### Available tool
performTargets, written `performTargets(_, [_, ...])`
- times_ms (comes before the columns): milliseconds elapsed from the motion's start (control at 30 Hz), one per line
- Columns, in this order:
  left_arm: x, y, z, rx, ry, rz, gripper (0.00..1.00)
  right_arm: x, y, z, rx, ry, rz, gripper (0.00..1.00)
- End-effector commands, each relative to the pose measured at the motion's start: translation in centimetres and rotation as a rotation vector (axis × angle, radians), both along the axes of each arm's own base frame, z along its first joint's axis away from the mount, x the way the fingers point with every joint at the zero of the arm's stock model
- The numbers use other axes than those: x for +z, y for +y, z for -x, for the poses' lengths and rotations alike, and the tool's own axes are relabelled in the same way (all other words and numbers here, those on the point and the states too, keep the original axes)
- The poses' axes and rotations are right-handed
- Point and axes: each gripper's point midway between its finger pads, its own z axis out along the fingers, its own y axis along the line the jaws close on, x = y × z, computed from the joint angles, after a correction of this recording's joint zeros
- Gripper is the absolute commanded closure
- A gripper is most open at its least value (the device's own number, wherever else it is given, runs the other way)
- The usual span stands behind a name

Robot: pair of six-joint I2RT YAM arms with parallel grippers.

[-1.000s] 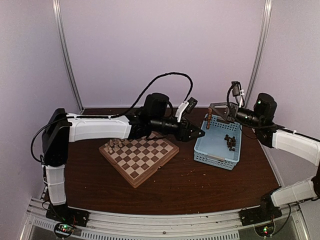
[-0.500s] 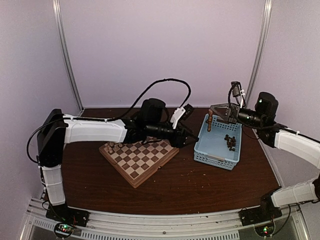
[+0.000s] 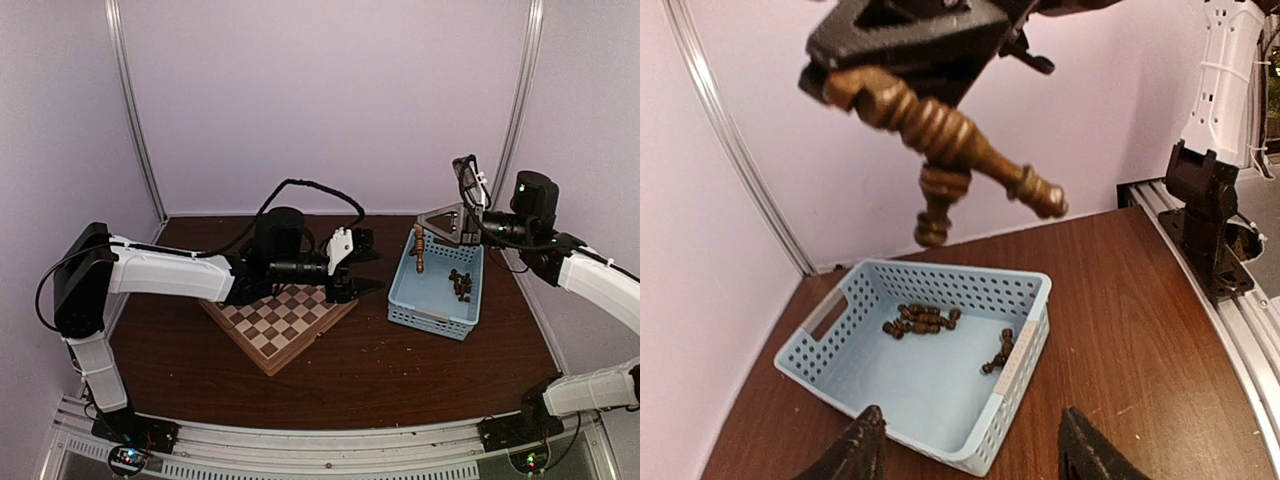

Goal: Set up the chess pieces on the board
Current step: Pick up the chess piece from the storage box.

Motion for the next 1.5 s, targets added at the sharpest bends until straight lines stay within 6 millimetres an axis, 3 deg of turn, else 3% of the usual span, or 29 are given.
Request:
performTargets(0, [3.3, -0.4, 0.7, -0.059, -0.156, 0.133, 0.43, 1.1, 0.4, 1.7, 0.045, 0.019, -0.020, 1.00])
performTargets(167, [4.0, -0.5, 1.5, -0.106, -0.186, 0.200, 0.45, 1.8, 1.1, 2.1, 0.075, 0.034, -0.087, 1.00])
performTargets(633, [7.1, -0.1, 1.6, -0.098, -0.197, 0.363, 0.45, 4.4, 2.9, 3.4, 0.162, 0.037, -0.212, 1.00])
performTargets(1467, [8.6, 0.0, 2.8, -0.166, -0.209, 0.419, 0.58, 4.1, 4.0, 3.5, 0.178, 0.028, -0.203, 1.00])
